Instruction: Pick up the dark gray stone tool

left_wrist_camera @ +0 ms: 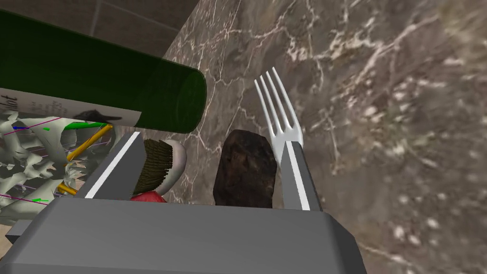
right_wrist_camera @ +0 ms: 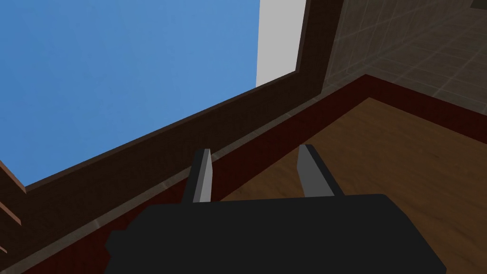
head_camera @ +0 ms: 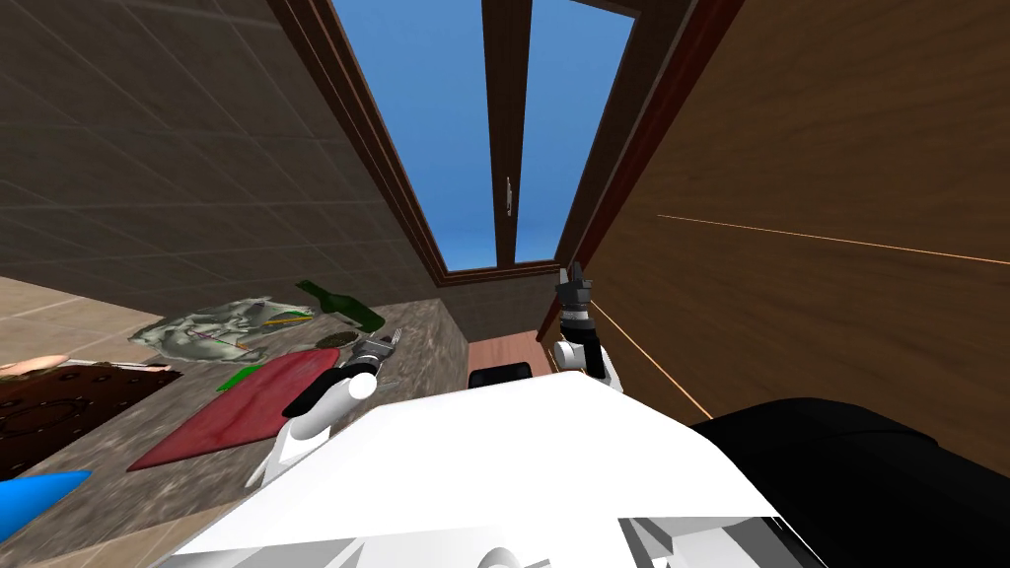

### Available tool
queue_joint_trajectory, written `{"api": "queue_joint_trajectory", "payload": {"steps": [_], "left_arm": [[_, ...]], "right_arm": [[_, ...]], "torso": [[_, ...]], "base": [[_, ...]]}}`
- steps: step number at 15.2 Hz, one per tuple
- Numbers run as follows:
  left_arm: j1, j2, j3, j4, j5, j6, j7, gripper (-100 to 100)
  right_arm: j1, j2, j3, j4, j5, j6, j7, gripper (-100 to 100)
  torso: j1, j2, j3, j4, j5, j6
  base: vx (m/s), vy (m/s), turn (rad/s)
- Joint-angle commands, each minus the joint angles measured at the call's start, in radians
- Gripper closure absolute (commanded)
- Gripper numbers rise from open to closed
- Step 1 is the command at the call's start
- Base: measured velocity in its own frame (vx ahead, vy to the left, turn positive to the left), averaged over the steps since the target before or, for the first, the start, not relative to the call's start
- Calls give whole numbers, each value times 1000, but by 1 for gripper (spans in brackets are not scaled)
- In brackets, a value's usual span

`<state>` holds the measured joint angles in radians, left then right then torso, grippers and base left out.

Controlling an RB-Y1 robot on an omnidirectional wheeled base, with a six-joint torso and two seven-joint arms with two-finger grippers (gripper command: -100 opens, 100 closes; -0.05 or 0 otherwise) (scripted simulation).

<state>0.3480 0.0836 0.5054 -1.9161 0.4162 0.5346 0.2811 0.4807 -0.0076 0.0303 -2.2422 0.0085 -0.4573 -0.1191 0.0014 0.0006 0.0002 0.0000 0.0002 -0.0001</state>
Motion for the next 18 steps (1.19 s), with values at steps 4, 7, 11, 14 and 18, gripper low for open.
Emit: {"api": "queue_joint_trajectory", "payload": {"steps": [4, 7, 11, 14, 18], "left_arm": [[0, -1, -2, 1, 0, 1, 0, 100], [20, 2, -5, -22, 12, 8, -2, 100], [35, 43, 45, 3, -21, -25, -6, -100], [42, 31, 83, 22, -45, -52, -9, -100], [41, 30, 81, 30, -40, -56, -9, 100]], "right_arm": [[0, 0, 0, 0, 0, 0, 0, 0], [0, 0, 0, 0, 0, 0, 0, 0], [0, 0, 0, 0, 0, 0, 0, 0], [0, 0, 0, 0, 0, 0, 0, 0], [0, 0, 0, 0, 0, 0, 0, 0]], "torso": [[0, 1, 1, 1, -1, -1], [-2, 1, 1, 1, -2, -2], [2, -3, -1, 0, -1, -2], [3, -8, -4, -1, -1, -2], [2, -4, -2, 0, -1, -1]], "base": [[0, 0, -3], [4, -23, 101], [67, 25, 144], [124, 33, 189], [55, 22, 45]]}}
